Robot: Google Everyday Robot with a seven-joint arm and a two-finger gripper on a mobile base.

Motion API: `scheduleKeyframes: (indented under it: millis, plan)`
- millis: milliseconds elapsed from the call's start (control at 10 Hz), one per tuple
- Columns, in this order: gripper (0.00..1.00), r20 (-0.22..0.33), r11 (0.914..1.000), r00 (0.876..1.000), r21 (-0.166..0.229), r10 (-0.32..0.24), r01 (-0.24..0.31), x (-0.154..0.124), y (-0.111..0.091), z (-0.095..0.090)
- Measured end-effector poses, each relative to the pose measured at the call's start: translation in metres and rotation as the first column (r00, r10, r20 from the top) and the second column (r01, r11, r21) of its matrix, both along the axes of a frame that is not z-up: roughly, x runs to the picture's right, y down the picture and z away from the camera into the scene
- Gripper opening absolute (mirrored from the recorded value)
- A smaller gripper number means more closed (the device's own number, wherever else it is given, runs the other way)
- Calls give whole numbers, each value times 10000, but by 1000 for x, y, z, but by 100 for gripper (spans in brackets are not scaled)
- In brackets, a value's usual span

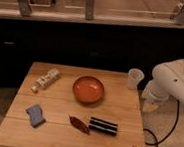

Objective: Place the pepper on the white sponge

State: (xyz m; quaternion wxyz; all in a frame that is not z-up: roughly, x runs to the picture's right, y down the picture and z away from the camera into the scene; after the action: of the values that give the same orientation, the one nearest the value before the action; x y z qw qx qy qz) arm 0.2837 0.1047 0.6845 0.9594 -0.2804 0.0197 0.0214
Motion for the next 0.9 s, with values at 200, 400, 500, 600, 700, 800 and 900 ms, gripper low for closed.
scheduleKeyframes:
  millis: [200, 400, 500, 600, 700, 800, 900]
  plan:
    - [50, 1, 10000, 10000, 0, 0, 0, 0, 0, 0]
    - [50, 1, 10000, 10000, 0, -1, 1, 0, 0, 0]
    - [49, 0, 10000, 10000, 0, 0, 0, 0, 0, 0]
    - [44, 1, 10000, 10000, 0, 0, 0, 0, 0, 0]
    - [39, 1, 10000, 10000, 0, 0, 0, 0, 0, 0]
    - [38, 1, 10000, 10000, 0, 0, 0, 0, 0, 0]
    - [44, 1, 10000, 10000, 0, 0, 0, 0, 0, 0]
